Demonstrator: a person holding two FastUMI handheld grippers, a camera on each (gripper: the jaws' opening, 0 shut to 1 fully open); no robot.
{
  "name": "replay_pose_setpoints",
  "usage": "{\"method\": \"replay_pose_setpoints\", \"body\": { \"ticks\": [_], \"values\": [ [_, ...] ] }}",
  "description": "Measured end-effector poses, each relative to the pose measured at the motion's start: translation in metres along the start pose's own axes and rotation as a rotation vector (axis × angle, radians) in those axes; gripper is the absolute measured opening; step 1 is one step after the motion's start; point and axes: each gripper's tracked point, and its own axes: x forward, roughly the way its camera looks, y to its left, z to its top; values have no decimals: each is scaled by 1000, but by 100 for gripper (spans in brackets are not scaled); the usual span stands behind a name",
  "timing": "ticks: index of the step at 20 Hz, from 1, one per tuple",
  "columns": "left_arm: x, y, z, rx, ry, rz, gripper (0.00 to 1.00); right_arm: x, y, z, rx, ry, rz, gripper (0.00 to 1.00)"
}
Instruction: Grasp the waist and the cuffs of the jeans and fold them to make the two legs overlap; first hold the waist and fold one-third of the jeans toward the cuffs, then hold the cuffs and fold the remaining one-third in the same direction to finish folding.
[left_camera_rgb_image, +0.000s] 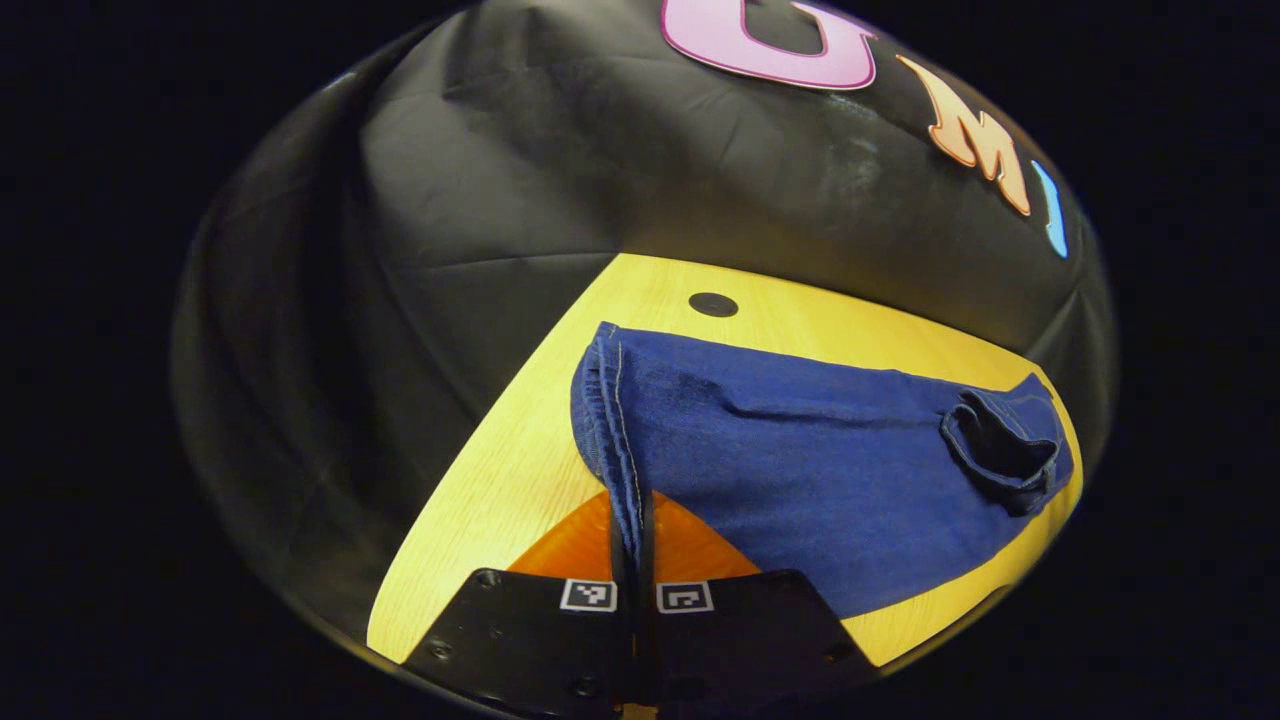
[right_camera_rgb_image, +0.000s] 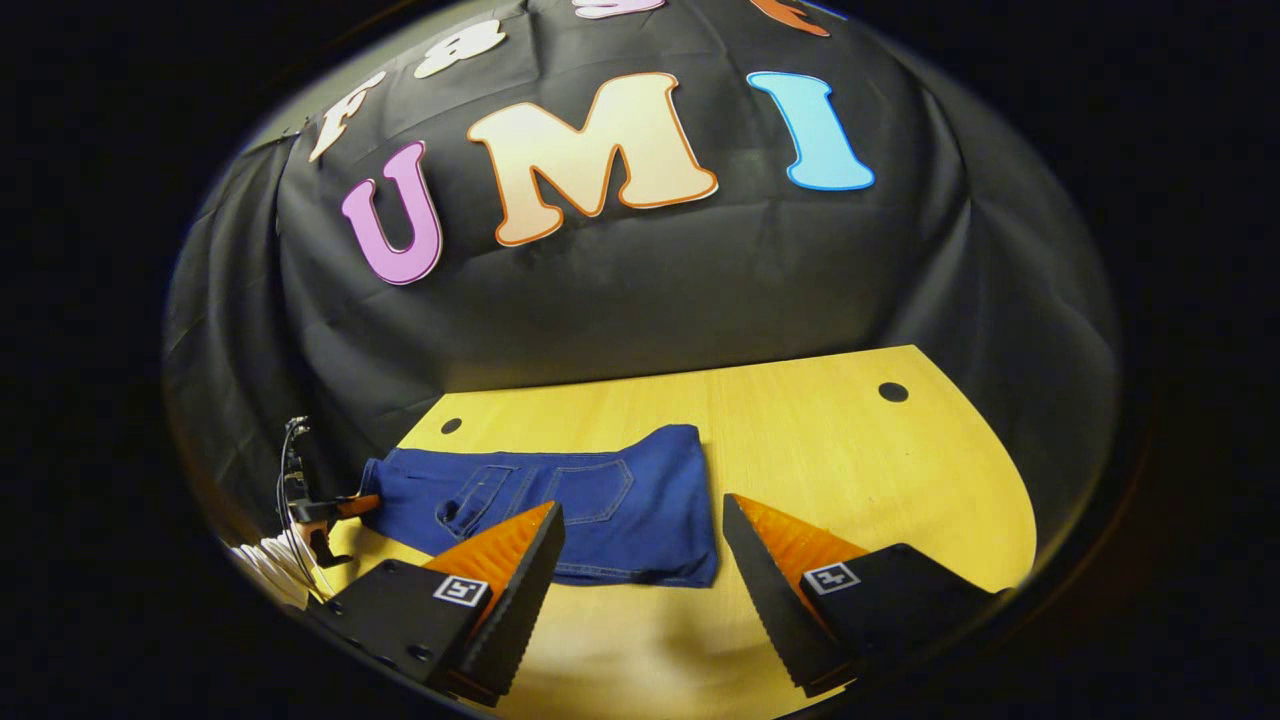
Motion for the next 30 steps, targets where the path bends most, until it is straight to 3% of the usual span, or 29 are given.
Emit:
{"method": "replay_pose_setpoints", "body": {
  "ticks": [3,7,19,22,25,30],
  "values": [
    [-20,-32,27,-99,-87,-89,0,-6,-19,3,10,-7,-22,98],
    [-57,-96,64,-140,-153,-216,0,-10,-40,8,43,-17,-14,98],
    [-126,-358,148,-124,-207,-480,0,-11,-123,19,105,-27,9,98],
    [-122,-423,134,-56,-159,-506,0,-11,-146,14,116,-17,4,98],
    [-113,-472,91,9,-84,-507,0,-14,-166,11,118,-18,-5,98],
    [-96,-490,-3,196,49,-444,0,-17,-184,-1,107,-3,-21,98]
  ]
}}
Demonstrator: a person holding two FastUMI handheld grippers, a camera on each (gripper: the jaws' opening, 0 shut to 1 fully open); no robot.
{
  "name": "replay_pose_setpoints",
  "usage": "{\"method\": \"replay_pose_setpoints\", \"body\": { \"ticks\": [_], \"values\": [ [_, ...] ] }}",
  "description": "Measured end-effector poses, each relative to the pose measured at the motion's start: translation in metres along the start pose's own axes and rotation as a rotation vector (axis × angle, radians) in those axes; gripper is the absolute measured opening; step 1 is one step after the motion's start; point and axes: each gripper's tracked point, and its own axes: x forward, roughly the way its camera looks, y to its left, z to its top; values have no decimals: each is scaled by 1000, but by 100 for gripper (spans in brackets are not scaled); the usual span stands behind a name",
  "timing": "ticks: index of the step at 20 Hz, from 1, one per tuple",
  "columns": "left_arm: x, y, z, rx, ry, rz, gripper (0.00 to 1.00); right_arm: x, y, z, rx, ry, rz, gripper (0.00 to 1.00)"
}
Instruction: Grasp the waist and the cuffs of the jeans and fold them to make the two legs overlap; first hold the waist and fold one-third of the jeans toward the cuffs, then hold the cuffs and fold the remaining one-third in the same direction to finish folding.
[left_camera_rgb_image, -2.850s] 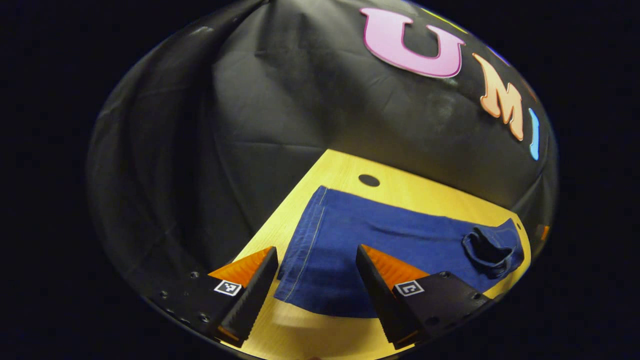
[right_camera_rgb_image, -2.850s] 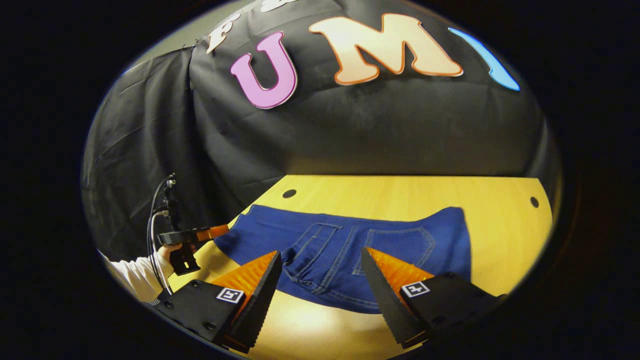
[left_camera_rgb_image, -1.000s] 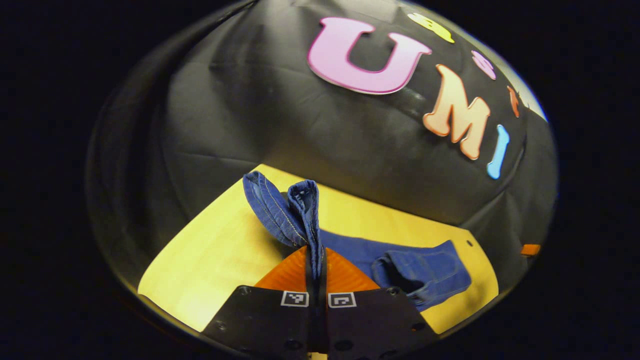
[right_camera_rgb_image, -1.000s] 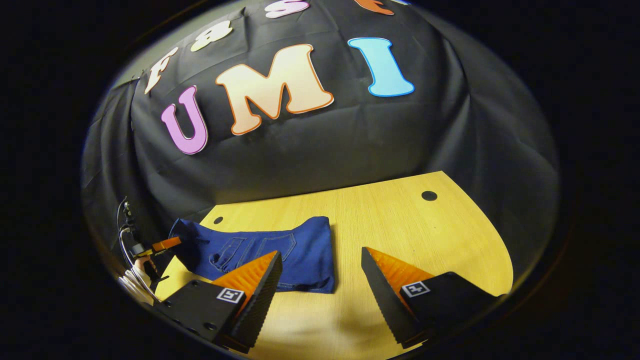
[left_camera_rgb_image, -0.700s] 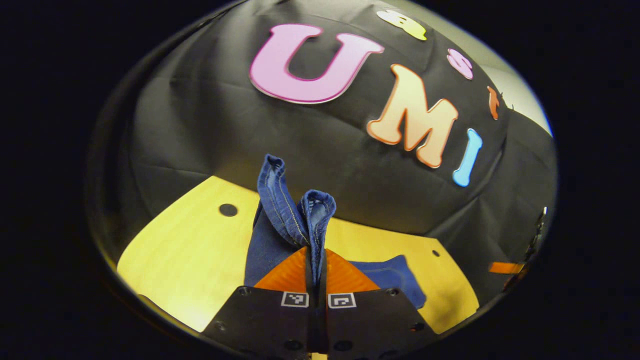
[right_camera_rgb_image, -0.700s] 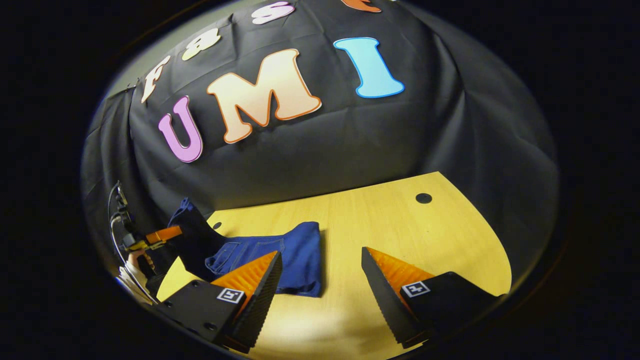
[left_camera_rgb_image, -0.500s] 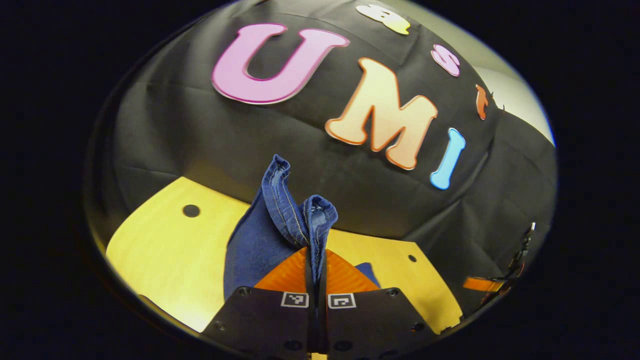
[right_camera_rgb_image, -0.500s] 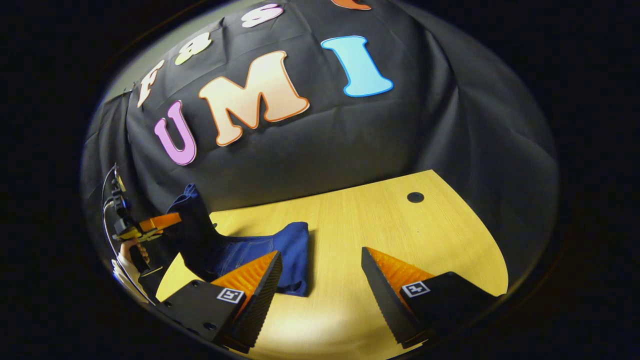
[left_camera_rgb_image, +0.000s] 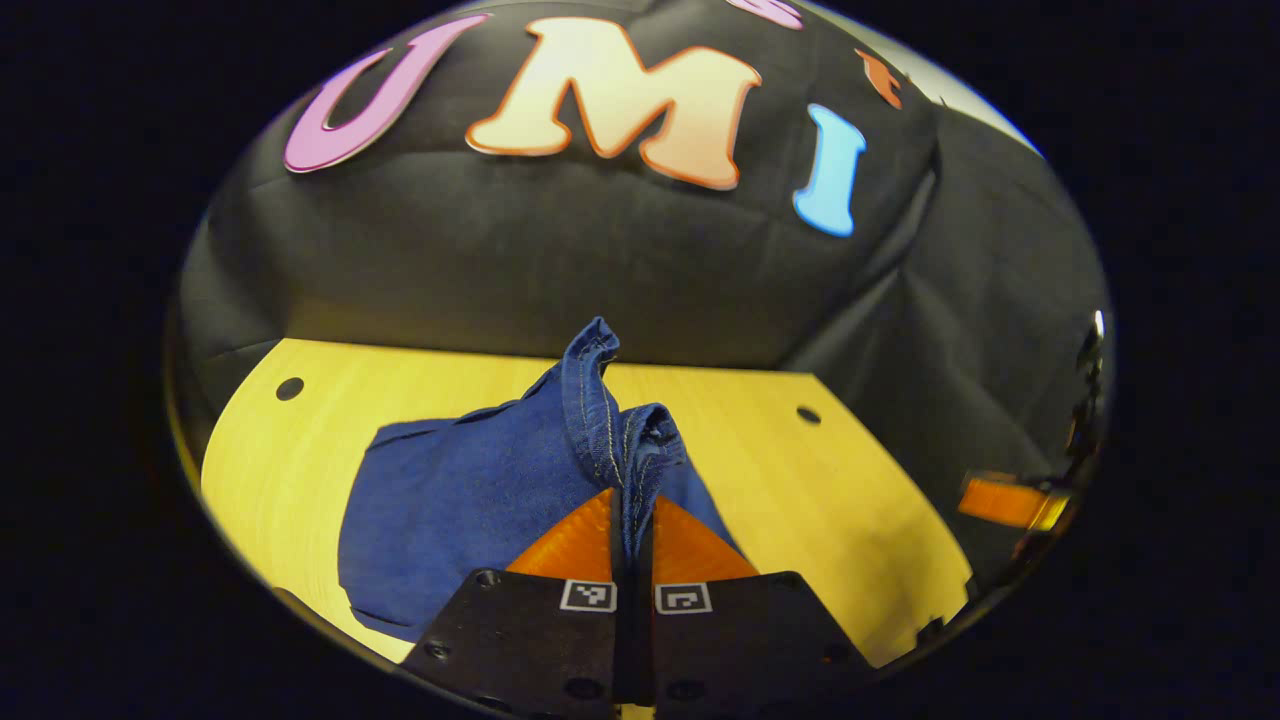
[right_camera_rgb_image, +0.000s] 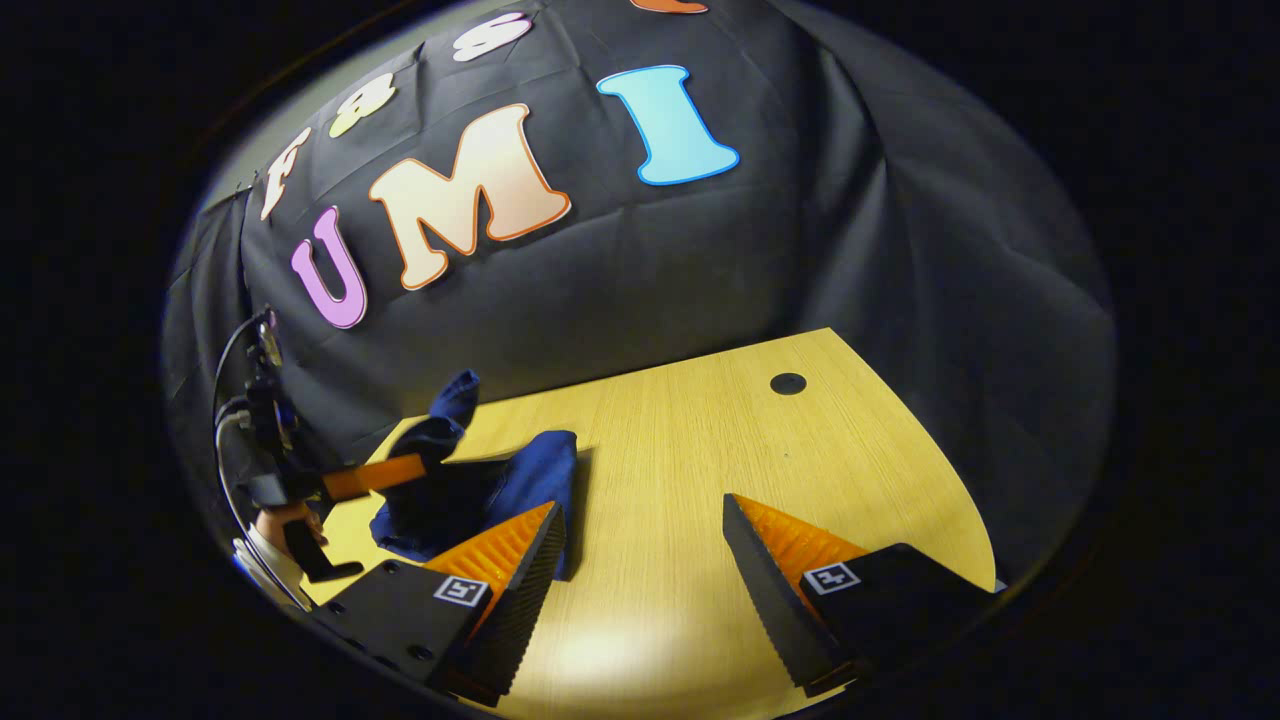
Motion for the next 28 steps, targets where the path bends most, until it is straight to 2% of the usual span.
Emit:
{"method": "replay_pose_setpoints", "body": {
  "ticks": [2,3,4,6,8,12,17,19,22,28],
  "values": [
    [4,-4,-26,34,58,19,0,-3,1,-1,3,-2,2,98],
    [2,-12,-29,27,60,9,7,-4,3,-2,4,-4,3,98],
    [-3,-25,-26,0,37,-29,7,-5,6,-3,3,-5,4,98],
    [-21,-43,-13,-52,-33,-82,51,-8,13,-6,-8,-7,4,98],
    [-47,-39,4,-38,-97,-64,94,-12,26,-6,-17,-17,18,98],
    [-105,-7,14,20,-150,31,92,-19,60,-11,-32,-29,55,98],
    [-151,38,18,-2,-225,132,92,-29,96,-10,1,-58,87,98],
    [-161,55,19,-1,-235,166,92,-32,99,-7,7,-72,75,98],
    [-168,63,21,7,-241,171,92,-39,96,-6,0,-96,38,98],
    [-167,56,10,-3,-217,98,93,-52,103,-9,-5,-116,7,98]
  ]
}}
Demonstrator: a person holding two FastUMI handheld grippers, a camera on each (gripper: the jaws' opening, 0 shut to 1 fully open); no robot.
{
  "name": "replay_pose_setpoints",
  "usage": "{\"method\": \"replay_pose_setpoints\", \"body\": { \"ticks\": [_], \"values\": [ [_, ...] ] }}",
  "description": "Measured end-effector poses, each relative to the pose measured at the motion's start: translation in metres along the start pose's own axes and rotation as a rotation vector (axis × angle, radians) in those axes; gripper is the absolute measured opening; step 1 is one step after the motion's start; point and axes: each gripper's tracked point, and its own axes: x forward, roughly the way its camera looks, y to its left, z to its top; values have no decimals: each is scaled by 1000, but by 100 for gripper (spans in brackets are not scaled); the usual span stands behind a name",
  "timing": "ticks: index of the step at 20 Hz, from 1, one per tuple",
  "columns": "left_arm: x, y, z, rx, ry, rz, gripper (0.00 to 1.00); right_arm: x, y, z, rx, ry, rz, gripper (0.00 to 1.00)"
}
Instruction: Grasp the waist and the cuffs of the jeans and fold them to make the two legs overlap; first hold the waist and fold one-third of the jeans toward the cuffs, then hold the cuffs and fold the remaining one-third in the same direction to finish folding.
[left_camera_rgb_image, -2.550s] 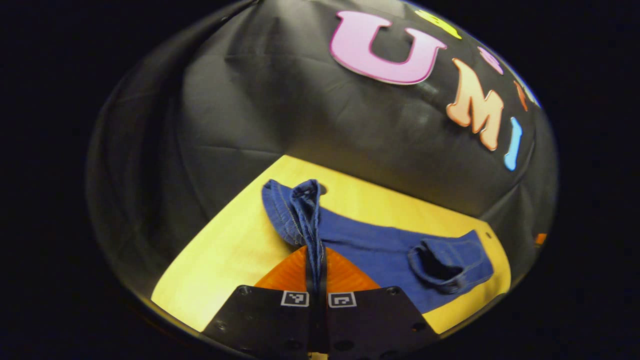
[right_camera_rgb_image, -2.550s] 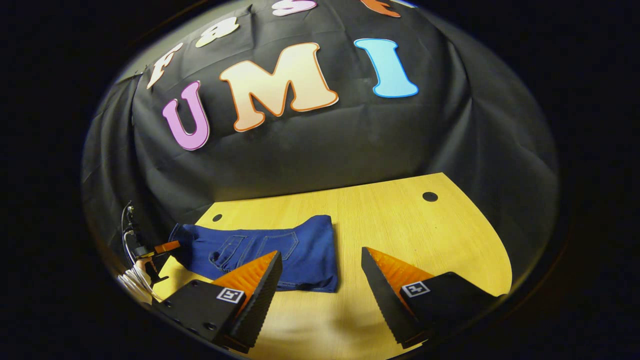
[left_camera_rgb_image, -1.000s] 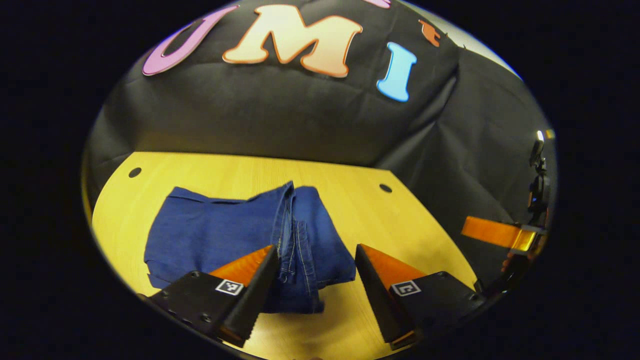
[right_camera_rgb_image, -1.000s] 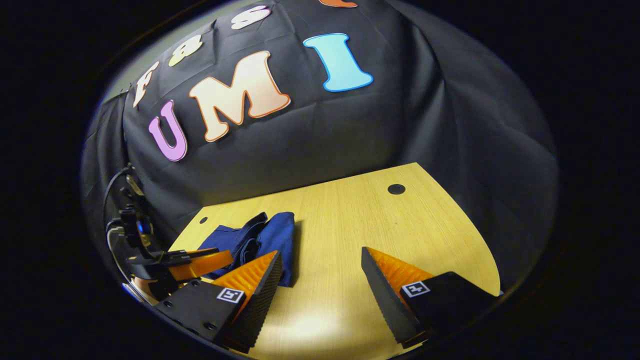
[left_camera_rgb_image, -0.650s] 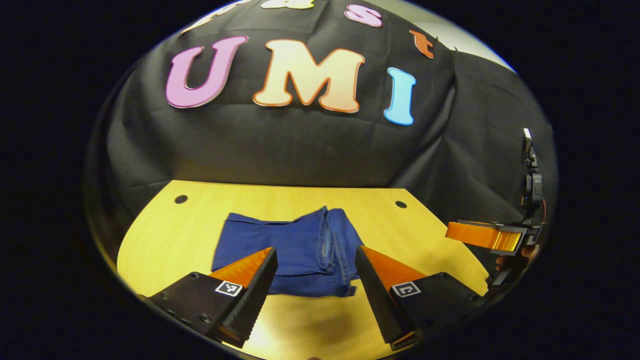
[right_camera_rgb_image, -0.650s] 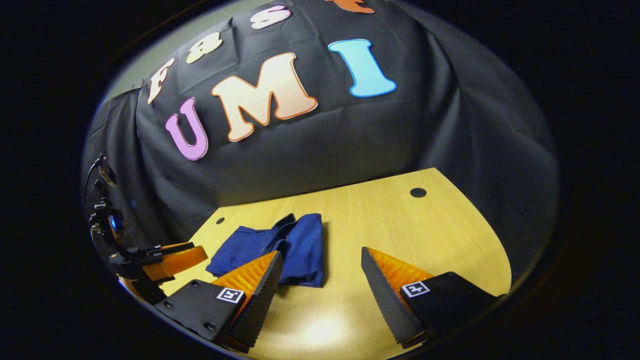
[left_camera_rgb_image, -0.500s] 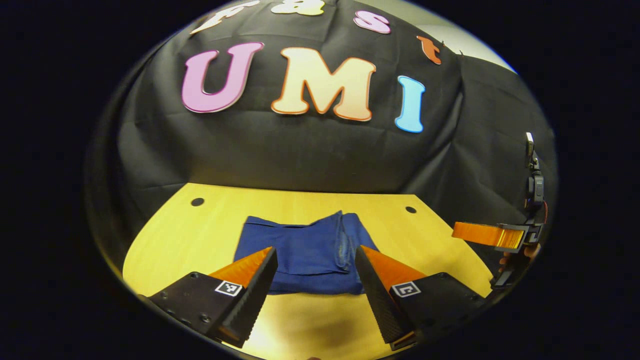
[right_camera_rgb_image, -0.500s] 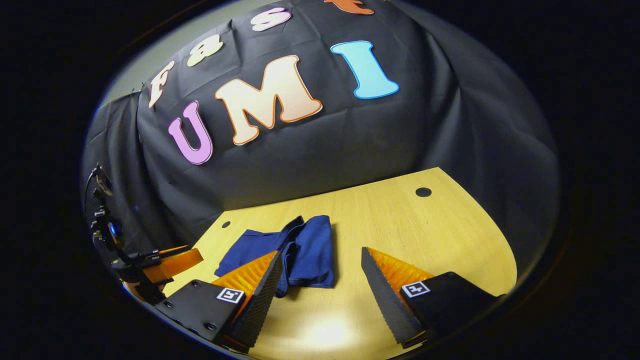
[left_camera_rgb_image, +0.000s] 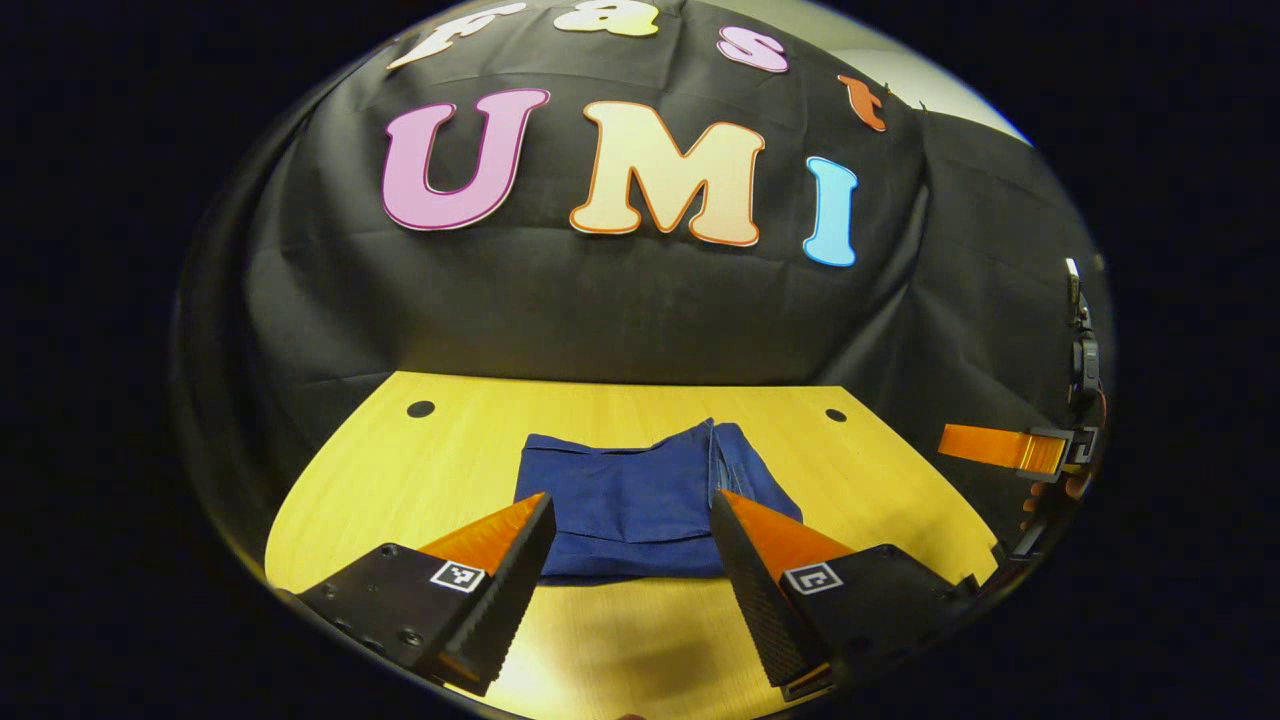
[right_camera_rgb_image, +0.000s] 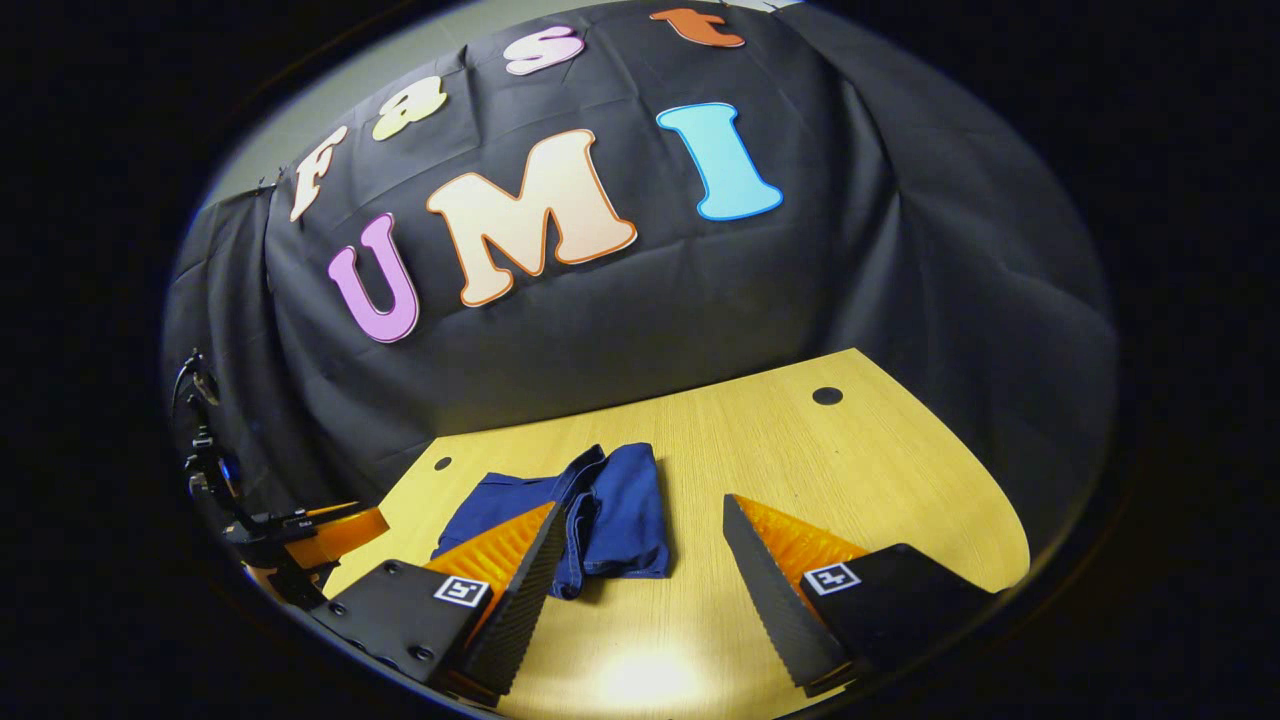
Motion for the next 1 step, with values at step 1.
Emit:
{"method": "replay_pose_setpoints", "body": {
  "ticks": [1],
  "values": [
    [0,-1,-3,-6,5,-10,93,-2,2,-1,-5,0,-5,98]
  ]
}}
